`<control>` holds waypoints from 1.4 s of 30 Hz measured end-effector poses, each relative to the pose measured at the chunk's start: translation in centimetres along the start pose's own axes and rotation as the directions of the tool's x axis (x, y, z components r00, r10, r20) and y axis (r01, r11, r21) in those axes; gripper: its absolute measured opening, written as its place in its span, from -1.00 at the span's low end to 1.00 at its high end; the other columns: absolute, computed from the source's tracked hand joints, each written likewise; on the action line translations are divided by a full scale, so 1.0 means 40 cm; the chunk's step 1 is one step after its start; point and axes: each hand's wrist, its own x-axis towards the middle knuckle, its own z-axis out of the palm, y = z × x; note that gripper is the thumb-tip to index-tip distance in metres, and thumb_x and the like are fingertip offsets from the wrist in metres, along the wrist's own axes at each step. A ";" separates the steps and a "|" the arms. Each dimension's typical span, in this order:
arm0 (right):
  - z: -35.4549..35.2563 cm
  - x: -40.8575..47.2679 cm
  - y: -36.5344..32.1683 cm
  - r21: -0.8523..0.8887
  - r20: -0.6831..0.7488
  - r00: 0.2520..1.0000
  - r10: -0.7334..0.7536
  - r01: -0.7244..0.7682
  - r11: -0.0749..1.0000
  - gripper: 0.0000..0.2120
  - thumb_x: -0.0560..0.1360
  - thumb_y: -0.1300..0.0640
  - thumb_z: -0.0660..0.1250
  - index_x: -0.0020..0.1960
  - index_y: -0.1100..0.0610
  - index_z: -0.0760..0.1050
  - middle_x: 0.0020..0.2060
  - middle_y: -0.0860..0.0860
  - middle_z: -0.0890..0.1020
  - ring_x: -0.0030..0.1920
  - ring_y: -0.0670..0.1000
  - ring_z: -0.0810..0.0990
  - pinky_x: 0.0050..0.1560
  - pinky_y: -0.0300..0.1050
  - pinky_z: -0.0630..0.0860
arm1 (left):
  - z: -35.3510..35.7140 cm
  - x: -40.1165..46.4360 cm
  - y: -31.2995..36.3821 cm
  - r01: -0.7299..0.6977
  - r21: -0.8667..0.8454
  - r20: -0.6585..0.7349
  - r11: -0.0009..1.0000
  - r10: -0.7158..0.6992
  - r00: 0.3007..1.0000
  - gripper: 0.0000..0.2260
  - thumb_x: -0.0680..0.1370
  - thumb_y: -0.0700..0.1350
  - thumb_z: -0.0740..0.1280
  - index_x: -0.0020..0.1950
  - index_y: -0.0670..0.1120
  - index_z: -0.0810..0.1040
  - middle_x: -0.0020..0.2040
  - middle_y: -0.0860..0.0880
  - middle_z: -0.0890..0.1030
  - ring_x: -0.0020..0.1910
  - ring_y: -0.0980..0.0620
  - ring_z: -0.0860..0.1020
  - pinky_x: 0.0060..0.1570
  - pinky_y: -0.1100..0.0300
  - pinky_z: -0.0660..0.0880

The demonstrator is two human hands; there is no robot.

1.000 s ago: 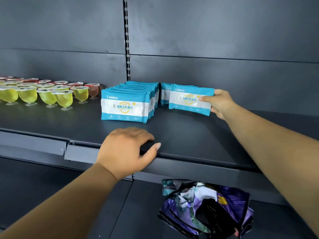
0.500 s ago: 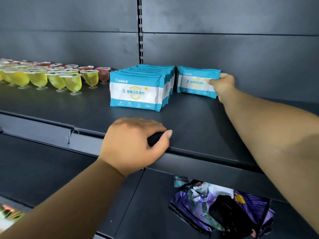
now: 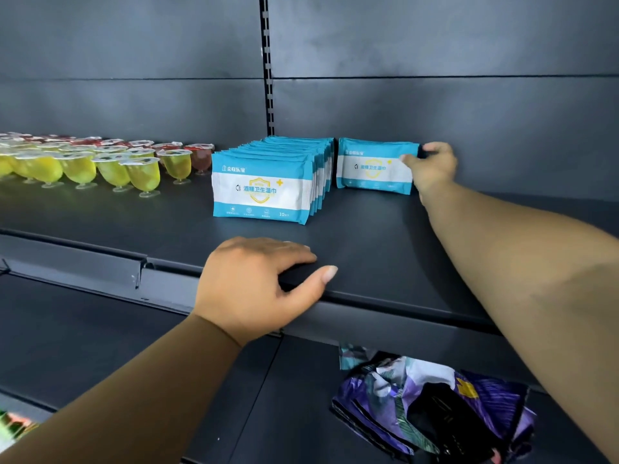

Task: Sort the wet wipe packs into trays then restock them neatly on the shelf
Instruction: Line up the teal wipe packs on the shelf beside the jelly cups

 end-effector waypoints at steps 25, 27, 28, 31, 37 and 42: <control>-0.574 -0.872 0.116 -0.302 0.692 0.593 -0.413 0.756 0.580 -0.67 0.42 -0.03 0.23 -0.16 0.21 0.62 -0.25 0.05 0.67 -0.23 0.08 0.59 -0.16 -0.21 0.41 | 0.041 -0.526 0.326 0.143 -0.291 0.116 0.946 -0.113 0.987 -0.68 0.48 -0.01 0.20 0.06 -0.17 0.60 0.03 -0.08 0.64 0.14 0.05 0.42 0.14 0.17 0.26; -0.592 -0.940 0.243 -0.302 0.713 0.600 -0.363 0.729 0.614 -0.70 0.42 0.02 0.23 -0.19 0.22 0.62 -0.29 0.07 0.66 -0.29 0.11 0.61 -0.19 -0.13 0.45 | 0.071 -0.653 0.349 0.203 -0.273 0.237 0.940 -0.139 0.962 -0.69 0.47 -0.01 0.20 0.02 -0.15 0.62 -0.03 -0.07 0.65 0.06 0.02 0.48 0.08 0.15 0.32; -0.599 -0.973 0.300 -0.305 0.717 0.613 -0.333 0.705 0.640 -0.72 0.42 0.04 0.23 -0.20 0.21 0.62 -0.30 0.07 0.66 -0.30 0.11 0.62 -0.20 -0.10 0.48 | 0.082 -0.710 0.356 0.240 -0.263 0.305 0.935 -0.155 0.939 -0.70 0.47 0.00 0.20 -0.01 -0.14 0.62 -0.07 -0.06 0.66 0.01 0.01 0.50 0.04 0.13 0.38; -0.635 -1.098 0.505 -0.362 0.747 0.649 -0.144 0.579 0.730 -0.81 0.39 0.11 0.31 -0.20 0.21 0.63 -0.28 0.06 0.67 -0.28 0.11 0.64 -0.25 -0.13 0.54 | 0.129 -0.932 0.403 0.332 -0.203 0.486 0.921 -0.199 0.851 -0.74 0.46 0.00 0.20 -0.01 -0.09 0.58 -0.19 -0.07 0.64 -0.11 0.04 0.46 -0.12 0.15 0.46; -0.723 -1.337 0.889 -0.508 0.785 0.588 0.195 0.430 0.746 -0.81 0.30 0.09 0.39 -0.22 0.22 0.64 -0.32 0.07 0.68 -0.34 0.08 0.66 -0.34 -0.17 0.57 | 0.222 -1.328 0.519 0.521 -0.054 0.781 0.852 -0.290 0.554 -0.65 0.45 0.05 0.16 -0.05 -0.15 0.62 -0.15 -0.11 0.66 -0.16 -0.10 0.64 -0.14 -0.06 0.57; -0.811 -1.483 1.138 -0.781 0.608 0.479 0.633 0.220 0.584 -0.72 0.52 0.01 0.29 0.08 0.18 0.57 0.04 0.11 0.63 0.07 0.13 0.58 0.00 -0.12 0.42 | 0.335 -1.553 0.573 0.541 0.015 0.895 0.841 -0.252 0.367 -0.58 0.48 0.07 0.12 -0.02 -0.20 0.62 -0.12 -0.17 0.66 -0.05 -0.21 0.62 -0.07 -0.19 0.54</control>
